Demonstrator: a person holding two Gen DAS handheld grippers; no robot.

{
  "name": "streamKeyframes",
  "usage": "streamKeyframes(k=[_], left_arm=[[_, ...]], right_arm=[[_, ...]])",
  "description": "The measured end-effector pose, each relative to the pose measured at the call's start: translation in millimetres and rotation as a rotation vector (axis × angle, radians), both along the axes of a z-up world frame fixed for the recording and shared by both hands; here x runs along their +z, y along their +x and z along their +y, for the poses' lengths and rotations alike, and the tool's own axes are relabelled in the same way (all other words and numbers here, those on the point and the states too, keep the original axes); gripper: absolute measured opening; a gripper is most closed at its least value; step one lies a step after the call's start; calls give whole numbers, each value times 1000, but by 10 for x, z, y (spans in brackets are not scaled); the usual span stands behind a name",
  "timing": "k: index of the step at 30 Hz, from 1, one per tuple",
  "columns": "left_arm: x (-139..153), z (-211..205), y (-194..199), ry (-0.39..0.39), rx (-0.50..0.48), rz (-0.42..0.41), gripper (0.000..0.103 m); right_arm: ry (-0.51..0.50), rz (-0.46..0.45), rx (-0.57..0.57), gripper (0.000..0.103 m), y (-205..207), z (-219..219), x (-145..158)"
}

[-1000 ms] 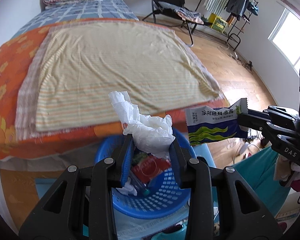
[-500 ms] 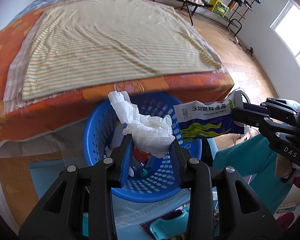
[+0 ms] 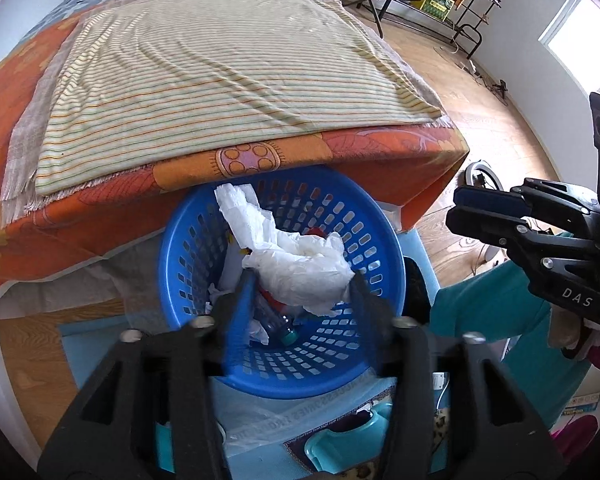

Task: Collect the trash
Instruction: 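Carry tissue and snack wrapper into the blue basket and open both tools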

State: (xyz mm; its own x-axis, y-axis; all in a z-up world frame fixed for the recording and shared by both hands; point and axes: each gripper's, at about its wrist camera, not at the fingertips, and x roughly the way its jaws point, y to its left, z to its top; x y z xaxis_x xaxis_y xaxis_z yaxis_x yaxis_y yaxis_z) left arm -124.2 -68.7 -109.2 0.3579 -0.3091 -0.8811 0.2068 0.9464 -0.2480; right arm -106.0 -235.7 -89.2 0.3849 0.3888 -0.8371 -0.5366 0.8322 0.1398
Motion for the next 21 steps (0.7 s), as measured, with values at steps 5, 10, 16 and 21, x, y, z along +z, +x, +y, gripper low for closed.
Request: streamKeyframes(k=[5, 10, 16, 21], left_arm=[[-6, 27, 19, 12, 15, -6, 69], [-43, 60, 47, 30, 33, 11, 71], [-29, 109, 76, 39, 64, 7, 71], [20, 146, 123, 42, 90, -4, 72]], right_arm=[[-8, -2, -16, 47, 23, -14, -9], [-16, -14, -24, 67, 16, -10, 5], [-22, -27, -37, 85, 24, -14, 36], [-24, -39, -42, 87, 44, -9, 71]])
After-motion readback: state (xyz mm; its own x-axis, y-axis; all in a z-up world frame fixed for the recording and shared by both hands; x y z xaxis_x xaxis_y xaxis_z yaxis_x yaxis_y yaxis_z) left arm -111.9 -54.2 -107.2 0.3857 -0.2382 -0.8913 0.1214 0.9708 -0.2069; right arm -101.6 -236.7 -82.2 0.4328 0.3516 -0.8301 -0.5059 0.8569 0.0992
